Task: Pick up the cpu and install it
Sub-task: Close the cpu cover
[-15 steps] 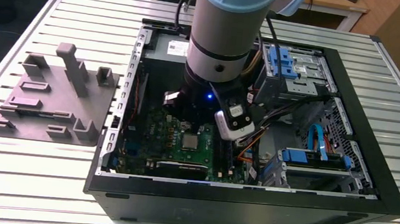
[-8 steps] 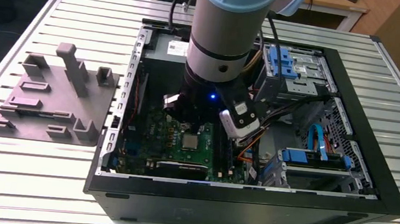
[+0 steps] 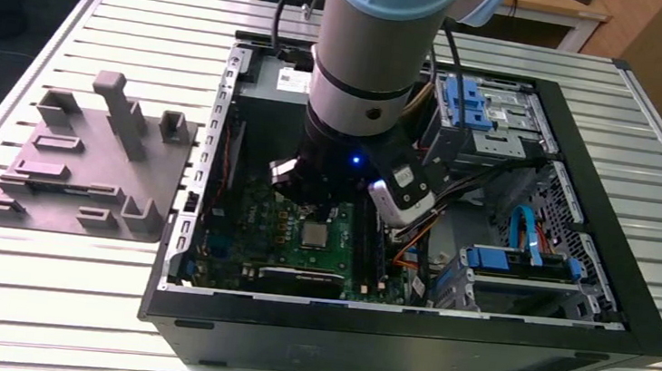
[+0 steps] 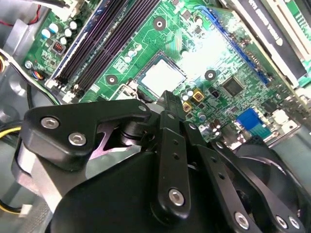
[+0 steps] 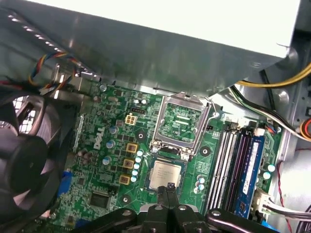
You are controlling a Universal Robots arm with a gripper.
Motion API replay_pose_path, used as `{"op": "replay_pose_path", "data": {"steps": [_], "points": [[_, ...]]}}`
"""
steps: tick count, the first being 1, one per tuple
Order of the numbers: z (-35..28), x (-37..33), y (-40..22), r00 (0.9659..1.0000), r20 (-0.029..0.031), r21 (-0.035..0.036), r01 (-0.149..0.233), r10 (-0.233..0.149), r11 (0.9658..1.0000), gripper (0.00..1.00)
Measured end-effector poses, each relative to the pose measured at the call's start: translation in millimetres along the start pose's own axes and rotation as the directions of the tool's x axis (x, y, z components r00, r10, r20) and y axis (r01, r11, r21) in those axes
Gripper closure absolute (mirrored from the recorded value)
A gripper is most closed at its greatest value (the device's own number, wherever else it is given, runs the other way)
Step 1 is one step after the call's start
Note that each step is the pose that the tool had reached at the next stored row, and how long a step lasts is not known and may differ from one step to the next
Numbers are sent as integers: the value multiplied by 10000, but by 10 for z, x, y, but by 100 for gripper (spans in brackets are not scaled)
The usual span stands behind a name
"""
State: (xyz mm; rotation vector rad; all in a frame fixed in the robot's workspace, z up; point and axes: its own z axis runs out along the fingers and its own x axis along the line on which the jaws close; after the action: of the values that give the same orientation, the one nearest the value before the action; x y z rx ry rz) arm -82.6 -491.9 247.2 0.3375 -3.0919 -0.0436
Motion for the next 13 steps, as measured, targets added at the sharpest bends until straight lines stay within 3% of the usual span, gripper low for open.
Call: {"op": "replay_pose_path", "data": {"steps": [9,13], "points": [[0,0,0,9968,-26,21,803,-803,9968,90],[0,0,0,9893,-49,37,1459,-1459,9893,90]]}}
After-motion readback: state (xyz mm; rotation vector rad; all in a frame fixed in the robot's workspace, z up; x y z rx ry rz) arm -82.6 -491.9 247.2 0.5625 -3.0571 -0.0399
